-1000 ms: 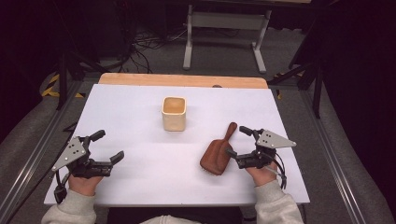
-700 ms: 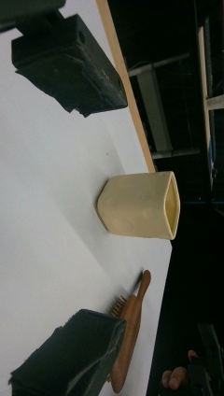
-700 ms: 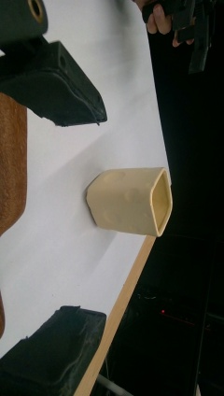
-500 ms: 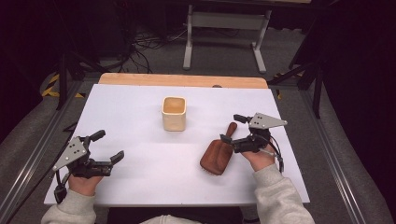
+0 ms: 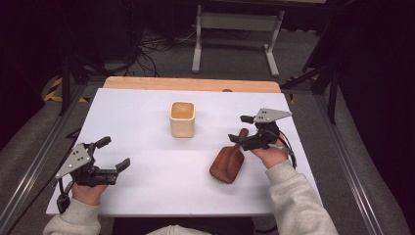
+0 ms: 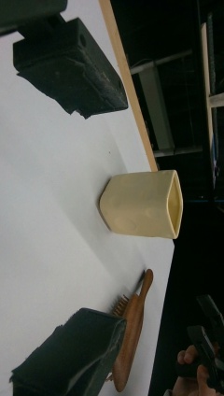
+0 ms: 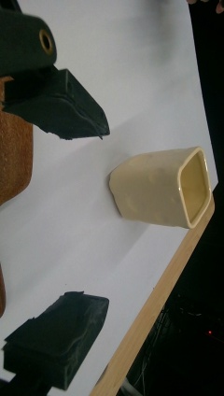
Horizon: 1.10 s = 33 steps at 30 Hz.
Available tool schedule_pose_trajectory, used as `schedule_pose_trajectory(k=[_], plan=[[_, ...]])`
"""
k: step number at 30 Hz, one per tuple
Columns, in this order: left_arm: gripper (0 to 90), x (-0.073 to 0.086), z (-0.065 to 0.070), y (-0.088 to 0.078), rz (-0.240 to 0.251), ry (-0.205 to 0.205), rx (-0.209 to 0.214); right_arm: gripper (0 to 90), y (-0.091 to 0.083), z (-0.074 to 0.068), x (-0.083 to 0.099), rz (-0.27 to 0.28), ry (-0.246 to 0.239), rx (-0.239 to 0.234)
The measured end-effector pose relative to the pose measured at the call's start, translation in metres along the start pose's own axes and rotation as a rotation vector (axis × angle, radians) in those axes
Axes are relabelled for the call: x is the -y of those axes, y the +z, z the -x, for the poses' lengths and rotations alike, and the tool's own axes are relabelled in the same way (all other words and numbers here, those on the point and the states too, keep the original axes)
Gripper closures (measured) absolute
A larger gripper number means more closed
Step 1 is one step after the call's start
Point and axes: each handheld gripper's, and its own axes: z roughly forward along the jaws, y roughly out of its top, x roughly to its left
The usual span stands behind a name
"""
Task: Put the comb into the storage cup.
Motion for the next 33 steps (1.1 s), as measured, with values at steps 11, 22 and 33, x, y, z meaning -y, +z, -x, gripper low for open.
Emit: schedule_pose_trajectory(k=[11, 22, 33], plan=[[2.1, 0.0, 0.0, 0.0, -0.001, -0.001, 0.006, 72.9, 0.013, 0.009, -0.01, -0.192, -0.07, -0.019], [2.2, 0.0, -0.001, 0.0, -0.004, -0.001, 0.006, 89.8, 0.04, 0.026, -0.018, -0.396, -0.124, -0.006], [2.3, 0.001, -0.001, 0.001, -0.005, 0.0, 0.007, 89.8, 0.066, 0.036, -0.008, -0.528, -0.137, -0.022]])
